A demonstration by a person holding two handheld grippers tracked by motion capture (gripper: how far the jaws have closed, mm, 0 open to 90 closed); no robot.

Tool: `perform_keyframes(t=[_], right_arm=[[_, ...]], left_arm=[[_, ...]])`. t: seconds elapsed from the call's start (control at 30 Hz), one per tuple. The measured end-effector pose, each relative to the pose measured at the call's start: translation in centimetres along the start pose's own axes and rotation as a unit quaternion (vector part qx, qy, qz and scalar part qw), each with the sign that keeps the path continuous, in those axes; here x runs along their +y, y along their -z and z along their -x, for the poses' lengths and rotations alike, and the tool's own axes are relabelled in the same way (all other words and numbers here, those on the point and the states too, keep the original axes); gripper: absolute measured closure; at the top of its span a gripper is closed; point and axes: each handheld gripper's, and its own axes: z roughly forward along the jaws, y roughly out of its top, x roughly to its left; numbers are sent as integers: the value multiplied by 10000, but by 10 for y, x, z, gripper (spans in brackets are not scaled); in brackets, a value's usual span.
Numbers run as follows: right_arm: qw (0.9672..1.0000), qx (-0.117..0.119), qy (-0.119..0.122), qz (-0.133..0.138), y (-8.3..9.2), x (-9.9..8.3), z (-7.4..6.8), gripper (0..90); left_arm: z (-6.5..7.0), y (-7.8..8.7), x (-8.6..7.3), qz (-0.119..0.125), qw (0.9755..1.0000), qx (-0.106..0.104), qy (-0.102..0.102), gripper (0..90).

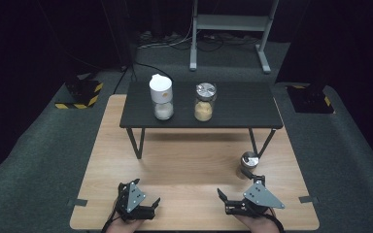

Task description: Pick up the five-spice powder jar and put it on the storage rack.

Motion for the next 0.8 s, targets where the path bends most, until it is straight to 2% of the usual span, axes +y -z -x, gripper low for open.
perform_keyframes(t=[0.33, 0.8], right_arm=[[9995, -235, -189, 75, 11, 0, 19, 0], [9982, -515, -316, 53, 19, -5, 37, 0]], left_arm=[[0, 0, 0, 15, 10000, -12, 17, 10], [-1, 0, 0, 25, 10000, -14, 37, 10]])
